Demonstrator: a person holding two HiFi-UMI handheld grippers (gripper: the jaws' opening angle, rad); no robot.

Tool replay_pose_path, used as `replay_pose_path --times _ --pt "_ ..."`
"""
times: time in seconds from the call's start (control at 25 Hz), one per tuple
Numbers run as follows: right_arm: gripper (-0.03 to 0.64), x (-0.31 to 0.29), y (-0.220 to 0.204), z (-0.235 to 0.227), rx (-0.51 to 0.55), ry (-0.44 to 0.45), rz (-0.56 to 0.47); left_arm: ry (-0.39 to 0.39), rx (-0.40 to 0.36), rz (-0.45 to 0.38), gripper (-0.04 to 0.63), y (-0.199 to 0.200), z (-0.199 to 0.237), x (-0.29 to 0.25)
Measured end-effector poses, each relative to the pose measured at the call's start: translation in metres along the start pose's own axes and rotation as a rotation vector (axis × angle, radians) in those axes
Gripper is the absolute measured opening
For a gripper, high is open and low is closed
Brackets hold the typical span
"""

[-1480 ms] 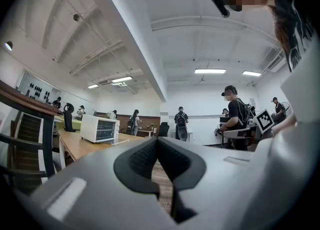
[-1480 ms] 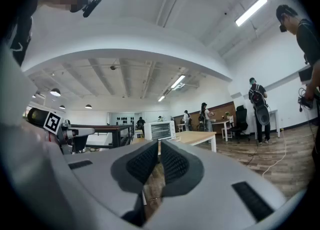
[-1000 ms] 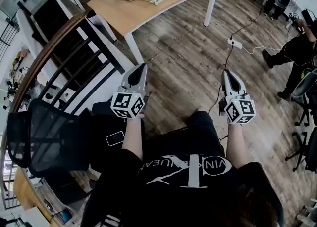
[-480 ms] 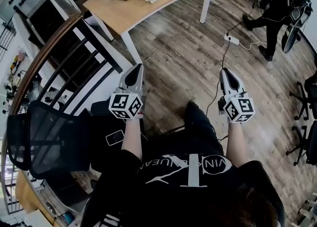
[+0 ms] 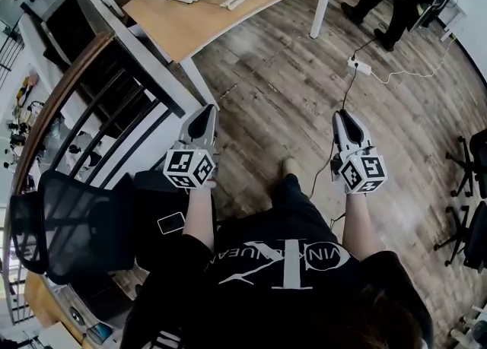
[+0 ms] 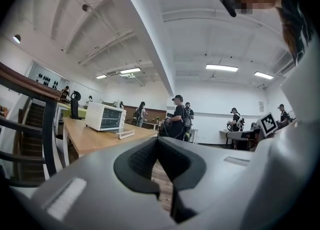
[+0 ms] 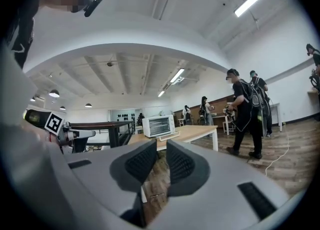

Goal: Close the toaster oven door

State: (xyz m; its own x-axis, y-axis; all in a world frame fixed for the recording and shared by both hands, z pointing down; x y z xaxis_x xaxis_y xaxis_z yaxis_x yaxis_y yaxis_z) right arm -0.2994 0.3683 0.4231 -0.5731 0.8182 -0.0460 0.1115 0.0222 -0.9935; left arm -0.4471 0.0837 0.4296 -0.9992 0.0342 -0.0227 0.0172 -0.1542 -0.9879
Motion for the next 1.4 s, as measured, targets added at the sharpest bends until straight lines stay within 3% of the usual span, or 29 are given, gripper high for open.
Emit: replay_pose_path --times 0.64,0.96,1.4 --pt "0.026 -0.110 0.011 -0.083 -0.011 0.058 0.048 0.041 0.023 0.029 -0.002 0.004 0.024 -0.124" --pt "0.026 -0.167 0.022 -0.125 0.006 0.114 0.052 0.087 0.025 0.005 -0.002 0.012 0.033 -0.182" --pt "0.025 -0.211 0.025 -0.172 0.009 0.163 0.053 0.120 0.023 -0.002 -0.002 0.012 0.033 -0.241"
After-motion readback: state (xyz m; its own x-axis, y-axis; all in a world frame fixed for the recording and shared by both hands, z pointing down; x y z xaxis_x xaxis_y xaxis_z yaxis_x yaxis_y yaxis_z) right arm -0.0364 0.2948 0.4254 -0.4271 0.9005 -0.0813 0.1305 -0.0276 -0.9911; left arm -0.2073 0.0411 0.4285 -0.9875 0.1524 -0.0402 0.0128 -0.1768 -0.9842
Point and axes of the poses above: the fingertips, and each gripper's own axes: x backward along the fingers, z to its left, y out of its top, the point moved 1 cm from there along x, backward along the fingers, and after that the axes turned 1 degree about -y, right-handed, at the moved point
